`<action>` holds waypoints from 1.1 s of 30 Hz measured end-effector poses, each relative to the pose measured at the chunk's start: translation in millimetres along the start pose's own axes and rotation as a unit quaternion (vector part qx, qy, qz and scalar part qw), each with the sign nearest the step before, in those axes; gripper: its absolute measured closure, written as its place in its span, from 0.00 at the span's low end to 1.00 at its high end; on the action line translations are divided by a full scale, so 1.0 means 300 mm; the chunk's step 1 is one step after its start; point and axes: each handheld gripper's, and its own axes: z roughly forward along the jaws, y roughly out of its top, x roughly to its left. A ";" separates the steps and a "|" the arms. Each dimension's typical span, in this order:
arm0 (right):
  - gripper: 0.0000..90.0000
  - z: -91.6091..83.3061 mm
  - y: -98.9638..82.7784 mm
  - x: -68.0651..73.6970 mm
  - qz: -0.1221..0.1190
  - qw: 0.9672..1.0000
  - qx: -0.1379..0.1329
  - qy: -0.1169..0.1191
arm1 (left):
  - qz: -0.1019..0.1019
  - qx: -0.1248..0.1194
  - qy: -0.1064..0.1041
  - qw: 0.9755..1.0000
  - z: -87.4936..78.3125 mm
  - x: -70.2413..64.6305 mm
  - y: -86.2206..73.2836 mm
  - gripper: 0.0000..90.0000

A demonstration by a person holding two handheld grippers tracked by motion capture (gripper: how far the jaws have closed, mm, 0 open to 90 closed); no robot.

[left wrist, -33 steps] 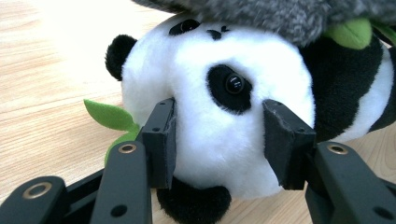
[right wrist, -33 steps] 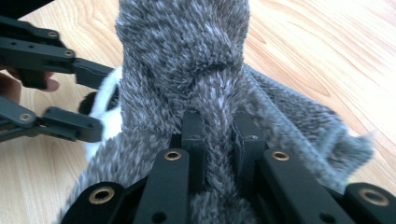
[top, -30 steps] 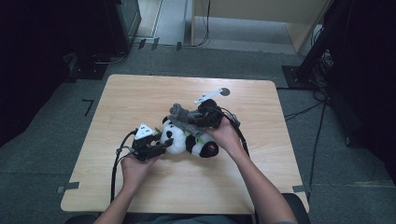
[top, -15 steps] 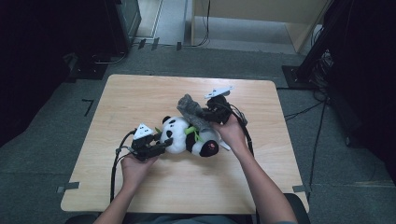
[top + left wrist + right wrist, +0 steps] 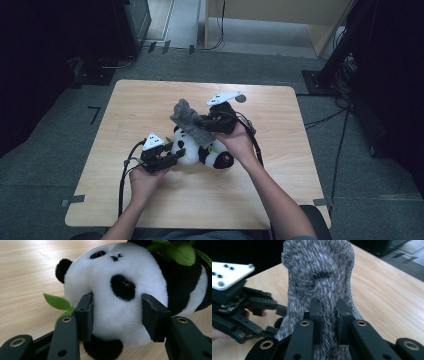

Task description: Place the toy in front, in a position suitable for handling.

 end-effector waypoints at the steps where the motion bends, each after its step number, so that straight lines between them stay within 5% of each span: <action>1: 0.89 0.016 0.000 0.008 -0.003 1.000 0.006 0.007 | 0.003 0.000 0.001 1.000 -0.001 -0.001 -0.001 0.52; 7: 0.88 0.118 -0.033 0.022 -0.002 0.998 0.060 0.028 | 0.002 -0.009 -0.007 1.000 0.006 0.000 -0.010 0.39; 17: 0.88 0.125 -0.054 0.000 0.012 0.998 0.049 0.028 | 0.027 -0.023 -0.011 0.999 0.048 -0.005 -0.024 0.18; 25: 0.86 0.103 -0.055 -0.019 0.010 0.999 0.052 0.011 | 0.031 -0.017 -0.008 0.999 0.052 -0.003 -0.021 0.27; 33: 0.87 0.044 -0.080 -0.112 0.034 0.997 0.052 -0.033 | 0.024 -0.016 -0.009 1.000 0.050 -0.002 -0.016 0.27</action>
